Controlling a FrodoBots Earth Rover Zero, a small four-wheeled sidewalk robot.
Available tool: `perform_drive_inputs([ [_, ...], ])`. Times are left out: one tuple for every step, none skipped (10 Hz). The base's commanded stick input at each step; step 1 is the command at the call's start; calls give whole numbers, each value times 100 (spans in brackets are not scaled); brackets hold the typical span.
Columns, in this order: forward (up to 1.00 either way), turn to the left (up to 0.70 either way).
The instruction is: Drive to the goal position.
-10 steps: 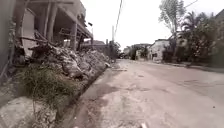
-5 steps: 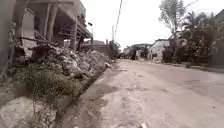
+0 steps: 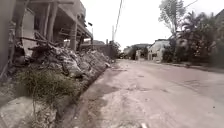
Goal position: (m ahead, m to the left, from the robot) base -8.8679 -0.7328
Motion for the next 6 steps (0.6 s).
perform_drive_inputs([
  [6, 0],
  [6, 0],
  [6, 0],
  [6, 0],
  [6, 0],
  [6, 0],
])
